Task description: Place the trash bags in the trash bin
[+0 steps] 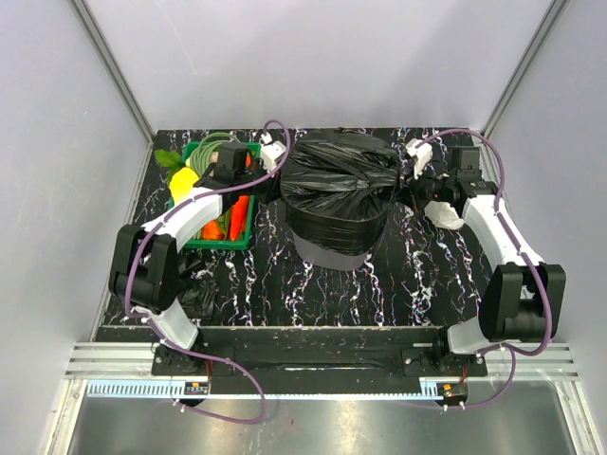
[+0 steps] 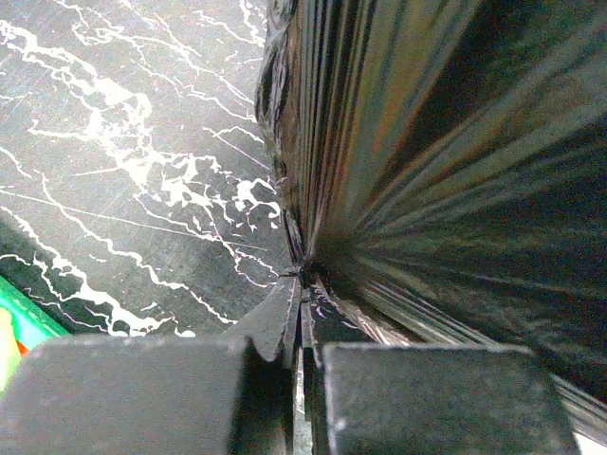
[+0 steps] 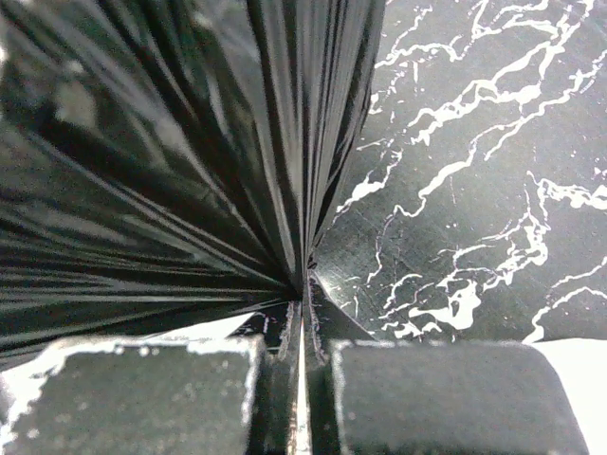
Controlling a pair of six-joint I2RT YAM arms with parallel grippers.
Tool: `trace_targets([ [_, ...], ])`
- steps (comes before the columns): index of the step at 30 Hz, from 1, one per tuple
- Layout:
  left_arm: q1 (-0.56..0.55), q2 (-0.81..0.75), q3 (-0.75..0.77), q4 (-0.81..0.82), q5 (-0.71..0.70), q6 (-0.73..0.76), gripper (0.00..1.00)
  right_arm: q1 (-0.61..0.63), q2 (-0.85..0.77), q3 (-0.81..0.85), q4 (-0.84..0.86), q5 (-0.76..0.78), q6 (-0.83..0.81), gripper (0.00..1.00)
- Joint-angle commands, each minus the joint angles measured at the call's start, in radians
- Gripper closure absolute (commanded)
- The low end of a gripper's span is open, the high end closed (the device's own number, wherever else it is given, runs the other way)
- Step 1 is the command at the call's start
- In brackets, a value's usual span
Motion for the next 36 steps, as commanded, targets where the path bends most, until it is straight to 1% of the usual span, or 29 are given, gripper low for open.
trace_targets([
  [1,0.013,0.029,-0.068,-0.14,-0.15,0.039,1.0,-0.002,0.023,-0.03,0.004,0.208,0.019,1.0],
  [5,0.013,0.025,-0.088,-0.137,-0.178,0.038,1.0,0.001,0.023,-0.063,0.038,0.251,0.037,1.0],
  [15,0.01,0.008,-0.131,-0.131,-0.242,0.024,1.0,0.001,0.029,-0.101,0.044,0.324,0.045,1.0],
  [21,0.005,0.016,-0.129,-0.166,-0.34,0.024,1.0,0.001,0.023,-0.121,0.052,0.369,0.047,1.0],
  [26,0.005,0.014,-0.146,-0.169,-0.377,0.028,1.0,0.003,0.019,-0.135,0.069,0.395,0.054,1.0],
  [27,0.007,0.013,-0.149,-0.168,-0.374,0.03,1.0,0.001,0.021,-0.135,0.07,0.398,0.056,1.0],
  [28,0.005,0.014,-0.151,-0.166,-0.379,0.03,1.0,0.03,0.024,-0.136,0.073,0.403,0.057,1.0],
  [36,0.002,-0.02,-0.111,-0.195,-0.31,0.034,1.0,0.029,0.0,-0.132,0.078,0.393,0.062,1.0],
])
